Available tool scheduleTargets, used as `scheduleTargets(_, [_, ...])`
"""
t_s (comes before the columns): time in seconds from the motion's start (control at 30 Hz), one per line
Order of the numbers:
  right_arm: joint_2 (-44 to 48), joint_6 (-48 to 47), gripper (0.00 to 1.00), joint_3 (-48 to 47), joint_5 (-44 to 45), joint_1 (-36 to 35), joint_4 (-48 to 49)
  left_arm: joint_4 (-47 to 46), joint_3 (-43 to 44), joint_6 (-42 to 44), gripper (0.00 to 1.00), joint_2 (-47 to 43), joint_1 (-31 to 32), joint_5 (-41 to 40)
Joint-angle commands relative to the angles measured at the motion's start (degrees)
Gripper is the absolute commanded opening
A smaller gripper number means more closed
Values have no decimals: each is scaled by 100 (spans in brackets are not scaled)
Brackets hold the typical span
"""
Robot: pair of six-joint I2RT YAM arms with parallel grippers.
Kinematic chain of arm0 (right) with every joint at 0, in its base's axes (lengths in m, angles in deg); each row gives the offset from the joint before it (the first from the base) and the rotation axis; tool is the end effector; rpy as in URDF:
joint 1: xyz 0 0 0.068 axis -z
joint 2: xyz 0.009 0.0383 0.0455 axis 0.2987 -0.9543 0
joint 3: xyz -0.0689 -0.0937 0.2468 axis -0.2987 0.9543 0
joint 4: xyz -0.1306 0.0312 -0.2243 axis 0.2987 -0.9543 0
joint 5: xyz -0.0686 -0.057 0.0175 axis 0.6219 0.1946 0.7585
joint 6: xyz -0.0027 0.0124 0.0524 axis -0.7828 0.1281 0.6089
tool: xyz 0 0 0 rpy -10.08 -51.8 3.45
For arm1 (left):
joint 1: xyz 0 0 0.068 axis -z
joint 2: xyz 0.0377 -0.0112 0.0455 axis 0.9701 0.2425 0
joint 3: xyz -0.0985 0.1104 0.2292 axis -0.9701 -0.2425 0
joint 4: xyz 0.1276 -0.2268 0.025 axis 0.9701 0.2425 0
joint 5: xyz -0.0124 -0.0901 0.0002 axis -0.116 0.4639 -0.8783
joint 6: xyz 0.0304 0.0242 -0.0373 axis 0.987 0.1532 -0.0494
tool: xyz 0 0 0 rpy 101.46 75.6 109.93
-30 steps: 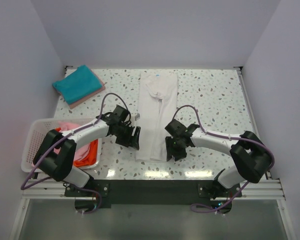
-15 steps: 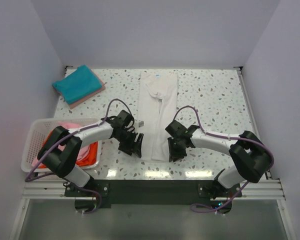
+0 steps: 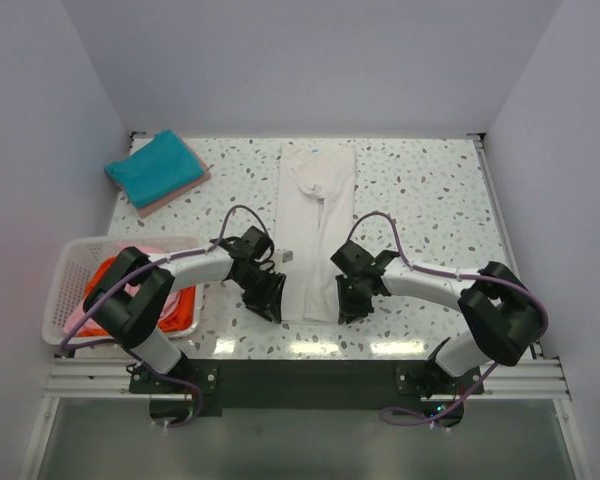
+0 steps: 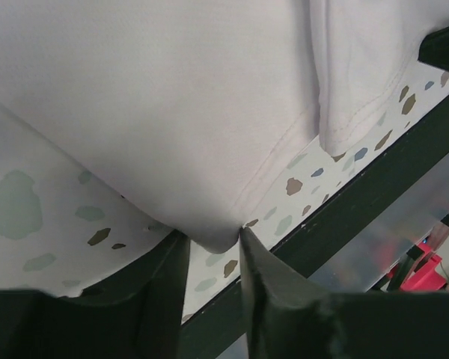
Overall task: Fold and stack the t-shirts
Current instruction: Fold the tshirt
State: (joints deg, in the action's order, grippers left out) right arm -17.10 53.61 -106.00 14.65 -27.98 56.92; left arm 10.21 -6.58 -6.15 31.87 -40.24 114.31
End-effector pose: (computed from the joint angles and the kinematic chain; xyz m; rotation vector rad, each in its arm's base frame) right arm 0.1756 0.1831 0.1518 -0.0458 3.0042 0.3977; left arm 0.2047 -0.1694 0.1387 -0.4822 -2.9245 0.8624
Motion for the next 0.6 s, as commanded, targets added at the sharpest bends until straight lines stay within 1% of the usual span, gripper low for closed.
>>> scheduleTargets(0.0, [26,134,21,90,-37,-8,131,-29,-339,87,33,175,93,-422])
scheduleTargets(0.03, [26,143,21,90,-37,-16,122,-37,-383,87,29,149,93,-440])
scheduleTargets(0.07, [17,143,21,90,-37,-16,131,-64,-453,87,20,149,101,-466])
scheduleTargets(0.13, [8,169,19,81,-37,-16,105,-90,-480,70,13,105,93,-528])
scheduleTargets(0.17, [17,170,15,90,-37,-16,96,-108,-480,69,7,105,101,-519])
scheduleTargets(0.23, [52,222,10,125,-29,-16,78,-108,-480,69,2,79,93,-536])
scheduleTargets(0.3, [113,257,5,213,-11,-16,61,-99,-480,43,0,-9,93,-580])
scheduleTargets(0.4, [236,301,0,327,33,-16,17,-73,-471,8,0,-114,93,-712])
scheduleTargets(0.57, [403,389,0,503,77,-16,-36,-20,-480,-36,0,-220,93,-835])
